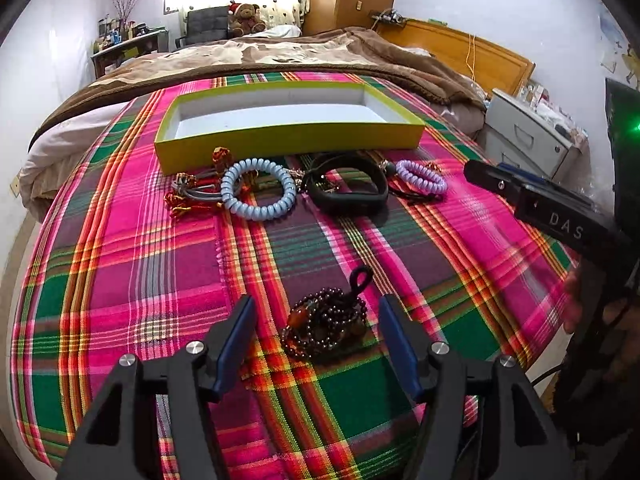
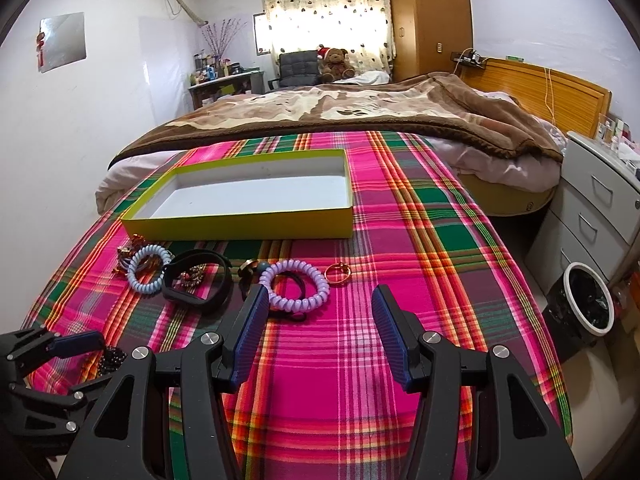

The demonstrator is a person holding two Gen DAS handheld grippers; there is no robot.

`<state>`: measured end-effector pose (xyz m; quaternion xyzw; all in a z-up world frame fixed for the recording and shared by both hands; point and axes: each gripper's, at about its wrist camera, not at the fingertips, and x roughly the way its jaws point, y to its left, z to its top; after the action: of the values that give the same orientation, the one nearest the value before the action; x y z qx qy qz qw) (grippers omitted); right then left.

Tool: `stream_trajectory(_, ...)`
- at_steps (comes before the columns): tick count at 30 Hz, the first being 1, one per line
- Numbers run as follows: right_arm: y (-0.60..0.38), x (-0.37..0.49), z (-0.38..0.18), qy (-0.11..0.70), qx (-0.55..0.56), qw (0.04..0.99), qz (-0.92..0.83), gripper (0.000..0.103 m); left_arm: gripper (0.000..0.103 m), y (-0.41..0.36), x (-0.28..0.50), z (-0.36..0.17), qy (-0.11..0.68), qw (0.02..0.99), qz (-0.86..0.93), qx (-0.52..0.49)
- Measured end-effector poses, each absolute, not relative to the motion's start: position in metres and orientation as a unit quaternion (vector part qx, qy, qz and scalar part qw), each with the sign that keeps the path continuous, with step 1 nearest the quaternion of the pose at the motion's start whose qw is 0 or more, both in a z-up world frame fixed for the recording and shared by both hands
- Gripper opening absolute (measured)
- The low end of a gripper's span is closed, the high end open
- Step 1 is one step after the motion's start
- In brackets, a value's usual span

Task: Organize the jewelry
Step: 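Close the left tool on the dark beaded bracelet while the right tool approaches the gold ring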

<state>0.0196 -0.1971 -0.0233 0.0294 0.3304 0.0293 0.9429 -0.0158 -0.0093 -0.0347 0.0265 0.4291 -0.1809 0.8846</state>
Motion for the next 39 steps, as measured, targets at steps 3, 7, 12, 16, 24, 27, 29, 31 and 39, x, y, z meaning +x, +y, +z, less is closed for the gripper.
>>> stream_trajectory(3,-0.196,0.022,-0.025,0.336,0.028,0.941,0.034,0.054,0.064,-0.012,-0.018,-0.036,0.426,0.886,-0.178,0.039)
stream_trajectory(7,-0.193,0.025,-0.028,0.344,0.017,0.938,0.044,0.054,0.035,-0.008,-0.014,-0.035,0.421,0.891,-0.162,0.046)
stream_trajectory(12,-0.193,0.033,-0.029,0.355,0.008,0.933,0.055,0.054,0.031,0.004,-0.009,-0.034,0.419,0.894,-0.157,0.022)
stream_trajectory(16,-0.21,0.043,-0.027,0.361,0.039,0.93,0.051,0.054,0.031,0.009,-0.005,-0.032,0.412,0.898,-0.155,0.017)
stream_trajectory(24,-0.234,0.071,-0.029,0.381,0.051,0.922,0.043,0.054,0.031,0.015,0.005,-0.03,0.41,0.9,-0.151,-0.001)
stream_trajectory(27,-0.234,0.081,-0.036,0.398,0.044,0.915,0.047,0.053,0.031,0.016,0.008,-0.031,0.412,0.899,-0.147,-0.002)
stream_trajectory(29,-0.229,0.088,-0.042,0.412,0.035,0.909,0.056,0.045,0.031,0.017,0.01,-0.031,0.415,0.898,-0.147,-0.007)
stream_trajectory(31,-0.224,0.092,-0.047,0.424,0.029,0.902,0.069,0.044,0.031,0.018,0.012,-0.031,0.415,0.898,-0.145,-0.009)
stream_trajectory(39,-0.209,0.098,-0.053,0.44,-0.003,0.894,0.09,0.042,0.031,0.016,0.018,-0.03,0.418,0.896,-0.147,-0.012)
